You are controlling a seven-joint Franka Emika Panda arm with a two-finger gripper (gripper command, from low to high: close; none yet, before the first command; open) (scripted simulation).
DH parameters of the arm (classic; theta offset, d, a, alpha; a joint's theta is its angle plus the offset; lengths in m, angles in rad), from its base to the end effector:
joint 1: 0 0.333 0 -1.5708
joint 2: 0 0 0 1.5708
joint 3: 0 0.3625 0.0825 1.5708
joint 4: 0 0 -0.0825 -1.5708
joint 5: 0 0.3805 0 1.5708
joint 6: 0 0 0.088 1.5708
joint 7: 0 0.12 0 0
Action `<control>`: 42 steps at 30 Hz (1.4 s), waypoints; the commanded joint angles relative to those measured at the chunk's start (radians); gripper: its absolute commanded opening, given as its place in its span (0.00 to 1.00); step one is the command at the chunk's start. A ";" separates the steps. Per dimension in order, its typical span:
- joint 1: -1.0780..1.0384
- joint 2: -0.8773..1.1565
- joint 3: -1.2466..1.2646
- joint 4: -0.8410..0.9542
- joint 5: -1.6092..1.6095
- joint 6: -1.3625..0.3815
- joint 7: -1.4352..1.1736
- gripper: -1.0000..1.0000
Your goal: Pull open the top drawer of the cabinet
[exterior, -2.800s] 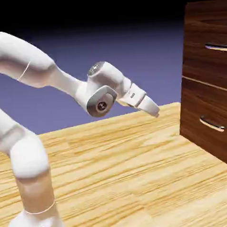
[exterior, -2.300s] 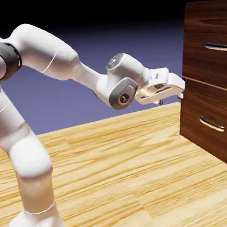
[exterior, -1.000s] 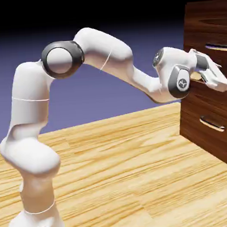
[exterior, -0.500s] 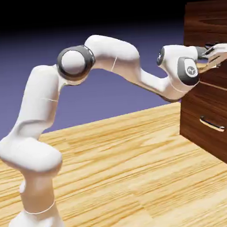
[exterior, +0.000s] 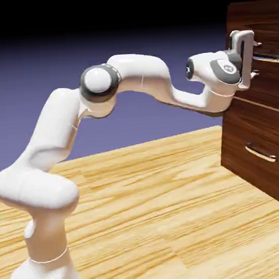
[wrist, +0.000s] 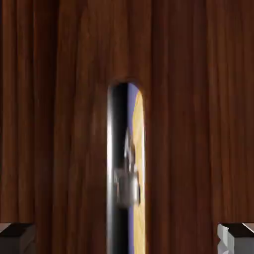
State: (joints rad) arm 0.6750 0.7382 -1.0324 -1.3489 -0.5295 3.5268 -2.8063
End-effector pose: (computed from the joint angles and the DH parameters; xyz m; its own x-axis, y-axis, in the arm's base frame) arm 0.7590 0.1133 0.6089 -0.0019 -0.7090 -0.7052 -0.0152 0.7052 -0.7089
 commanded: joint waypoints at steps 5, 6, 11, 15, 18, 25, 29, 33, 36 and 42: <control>-0.141 0.023 0.159 0.169 -0.217 -0.078 0.151 0.50; -0.169 0.027 0.191 0.202 -0.261 -0.093 0.181 0.50; -0.310 0.050 0.350 0.371 -0.478 -0.171 0.332 0.50; -0.419 0.068 0.473 0.501 -0.646 -0.231 0.448 0.50; -0.401 0.069 0.436 0.494 -0.646 -0.221 0.472 0.00; -0.284 0.081 0.185 0.463 -0.697 -0.148 0.694 0.00; -0.259 0.088 0.114 0.489 -0.816 -0.130 0.868 0.00; -0.269 0.091 0.121 0.538 -0.983 -0.133 1.038 0.00; -0.286 0.089 0.153 0.574 -1.114 -0.142 1.149 0.00; -0.310 0.066 0.249 0.611 -1.375 -0.165 1.336 0.00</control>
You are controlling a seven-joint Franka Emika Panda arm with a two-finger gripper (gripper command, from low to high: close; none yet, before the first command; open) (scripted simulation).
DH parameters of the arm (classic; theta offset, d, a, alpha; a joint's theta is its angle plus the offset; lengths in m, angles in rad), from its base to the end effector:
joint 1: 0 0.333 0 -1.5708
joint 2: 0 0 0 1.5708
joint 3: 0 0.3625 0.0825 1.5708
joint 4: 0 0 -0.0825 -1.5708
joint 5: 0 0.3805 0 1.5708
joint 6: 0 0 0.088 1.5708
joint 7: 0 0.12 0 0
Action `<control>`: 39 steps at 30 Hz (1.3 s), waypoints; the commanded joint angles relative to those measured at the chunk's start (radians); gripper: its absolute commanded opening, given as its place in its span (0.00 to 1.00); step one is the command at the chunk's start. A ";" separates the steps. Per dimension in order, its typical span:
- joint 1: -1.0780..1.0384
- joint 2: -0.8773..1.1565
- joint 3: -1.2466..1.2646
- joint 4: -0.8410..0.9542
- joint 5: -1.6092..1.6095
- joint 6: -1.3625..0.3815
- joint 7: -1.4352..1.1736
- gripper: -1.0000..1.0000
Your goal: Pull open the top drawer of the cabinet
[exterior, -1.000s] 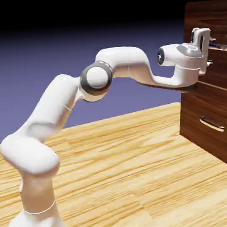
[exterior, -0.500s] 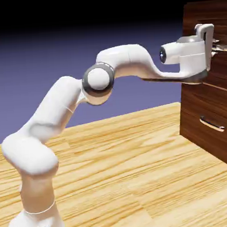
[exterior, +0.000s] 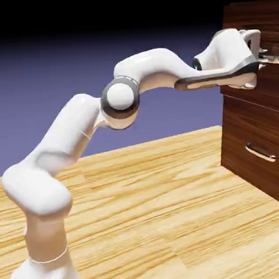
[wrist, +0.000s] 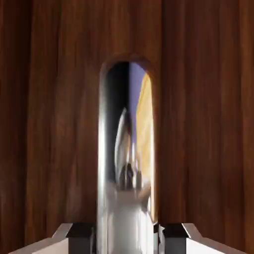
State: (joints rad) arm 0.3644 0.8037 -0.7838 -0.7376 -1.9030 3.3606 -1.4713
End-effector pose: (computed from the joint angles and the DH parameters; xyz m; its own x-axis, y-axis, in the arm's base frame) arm 0.7878 0.1010 0.6093 0.0028 -0.7082 -0.7060 0.0007 0.7060 -0.7082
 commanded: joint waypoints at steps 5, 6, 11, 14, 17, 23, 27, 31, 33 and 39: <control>-0.017 -0.051 0.123 -0.029 -0.219 -0.037 0.112 0.00; -0.022 -0.066 0.153 -0.042 -0.262 -0.048 0.129 0.00; -0.047 -0.169 0.318 -0.163 -0.480 -0.123 0.200 0.00; -0.056 -0.248 0.396 -0.272 -0.590 -0.176 0.239 0.00; -0.054 -0.324 0.439 -0.381 -0.665 -0.222 0.269 0.00; -0.027 -0.476 0.471 -0.598 -0.751 -0.302 0.299 0.00; 0.001 -0.581 0.472 -0.743 -0.773 -0.351 0.292 0.00; 0.026 -0.691 0.472 -0.888 -0.773 -0.397 0.261 0.00; 0.036 -0.749 0.474 -0.960 -0.766 -0.418 0.238 0.00; 0.043 -0.933 0.500 -1.178 -0.725 -0.476 0.150 0.00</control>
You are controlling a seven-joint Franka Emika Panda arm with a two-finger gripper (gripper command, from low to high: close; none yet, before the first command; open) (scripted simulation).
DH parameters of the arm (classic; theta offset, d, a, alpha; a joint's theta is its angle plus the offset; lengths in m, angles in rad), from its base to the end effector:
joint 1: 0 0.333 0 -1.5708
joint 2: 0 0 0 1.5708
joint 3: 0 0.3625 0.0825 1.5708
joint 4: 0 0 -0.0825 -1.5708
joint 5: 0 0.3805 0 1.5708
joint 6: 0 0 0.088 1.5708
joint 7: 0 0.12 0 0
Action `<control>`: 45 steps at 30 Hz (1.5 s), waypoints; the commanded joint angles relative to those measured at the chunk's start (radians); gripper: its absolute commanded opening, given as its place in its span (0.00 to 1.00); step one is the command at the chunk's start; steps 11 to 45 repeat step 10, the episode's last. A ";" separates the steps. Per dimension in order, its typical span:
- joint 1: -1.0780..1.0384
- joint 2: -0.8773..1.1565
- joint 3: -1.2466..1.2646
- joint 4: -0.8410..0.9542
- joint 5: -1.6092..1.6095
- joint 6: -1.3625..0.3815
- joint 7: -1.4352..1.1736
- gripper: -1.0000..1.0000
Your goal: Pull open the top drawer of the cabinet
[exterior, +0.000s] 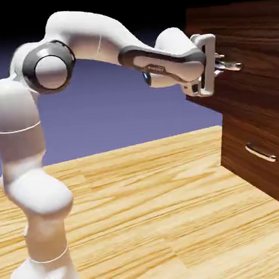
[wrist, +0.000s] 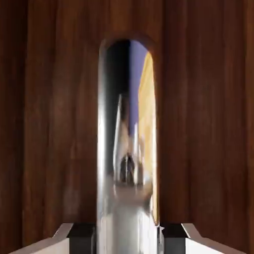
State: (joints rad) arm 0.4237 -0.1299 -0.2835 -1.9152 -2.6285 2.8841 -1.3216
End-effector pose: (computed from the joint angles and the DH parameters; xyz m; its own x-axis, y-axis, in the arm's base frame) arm 0.5430 0.0943 0.6248 0.0130 -0.7074 -0.7067 -0.0111 0.7066 -0.7075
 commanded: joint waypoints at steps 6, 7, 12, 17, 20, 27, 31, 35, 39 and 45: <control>-0.049 -0.204 0.057 -0.217 0.066 -0.036 -0.098 0.00; -0.054 -0.224 0.064 -0.237 0.074 -0.037 -0.107 0.00; -0.063 -0.260 0.075 -0.271 0.089 -0.038 -0.124 1.00; -0.063 -0.260 0.075 -0.271 0.089 -0.038 -0.124 1.00; -0.063 -0.260 0.075 -0.271 0.089 -0.038 -0.124 1.00; -0.063 -0.260 0.075 -0.271 0.089 -0.038 -0.124 1.00; -0.063 -0.260 0.075 -0.271 0.089 -0.038 -0.124 1.00; -0.063 -0.260 0.075 -0.271 0.089 -0.038 -0.124 1.00; -0.063 -0.260 0.075 -0.271 0.089 -0.038 -0.124 1.00; -0.063 -0.260 0.075 -0.271 0.089 -0.038 -0.124 1.00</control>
